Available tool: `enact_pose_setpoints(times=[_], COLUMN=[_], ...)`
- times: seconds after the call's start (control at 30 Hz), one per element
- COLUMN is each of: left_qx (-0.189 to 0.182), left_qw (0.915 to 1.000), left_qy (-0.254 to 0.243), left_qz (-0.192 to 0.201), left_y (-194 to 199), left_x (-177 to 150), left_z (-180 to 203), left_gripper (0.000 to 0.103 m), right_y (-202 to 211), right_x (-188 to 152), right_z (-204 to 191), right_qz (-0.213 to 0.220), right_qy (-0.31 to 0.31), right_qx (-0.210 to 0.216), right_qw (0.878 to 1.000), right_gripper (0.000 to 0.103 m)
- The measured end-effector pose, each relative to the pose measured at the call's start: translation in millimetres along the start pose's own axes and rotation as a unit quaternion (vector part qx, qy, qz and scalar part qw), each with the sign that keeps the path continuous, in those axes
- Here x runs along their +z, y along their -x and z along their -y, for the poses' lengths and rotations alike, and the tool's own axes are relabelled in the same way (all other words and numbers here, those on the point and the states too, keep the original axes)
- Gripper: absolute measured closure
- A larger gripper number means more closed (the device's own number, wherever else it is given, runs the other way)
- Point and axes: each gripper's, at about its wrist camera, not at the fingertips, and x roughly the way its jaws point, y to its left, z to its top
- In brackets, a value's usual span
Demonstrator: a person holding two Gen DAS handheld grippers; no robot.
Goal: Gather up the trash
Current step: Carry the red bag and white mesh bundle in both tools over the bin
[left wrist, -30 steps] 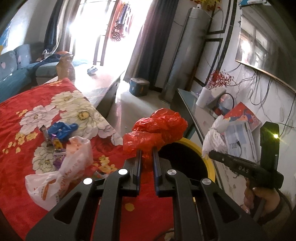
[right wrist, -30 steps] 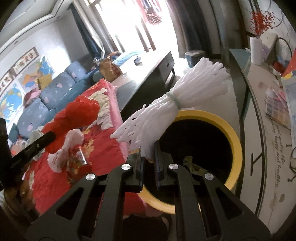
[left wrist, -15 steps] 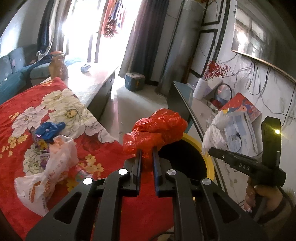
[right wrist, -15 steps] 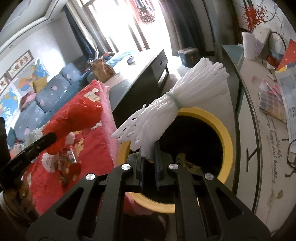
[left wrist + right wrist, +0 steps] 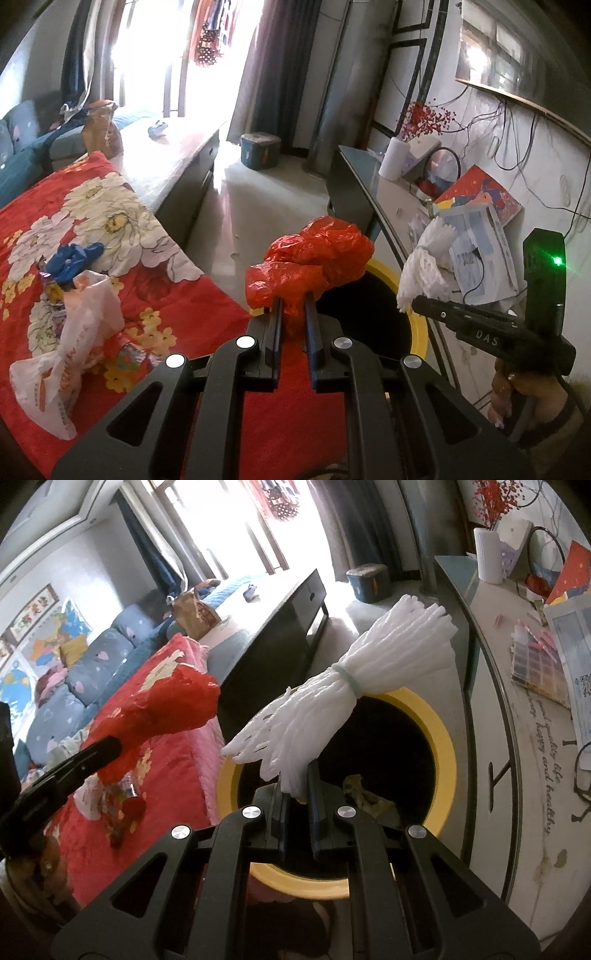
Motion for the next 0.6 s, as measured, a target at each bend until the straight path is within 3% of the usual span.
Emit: enact_pose_setpoints(times=[0.6], left_qx=[-0.002], left_qw=[0.9984], left_qy=[-0.019], left_qz=[-0.053], left_y=[-49.2], left_x=[2.7], left_z=[26.2], left_gripper=[0.092], right_y=[-18.1], right_x=[-17.1], right_z=[25.2], right_qz=[-0.033], right_qy=[-0.022], right_qx=[-0.013], right_qw=[0.999], right_gripper=[0.097])
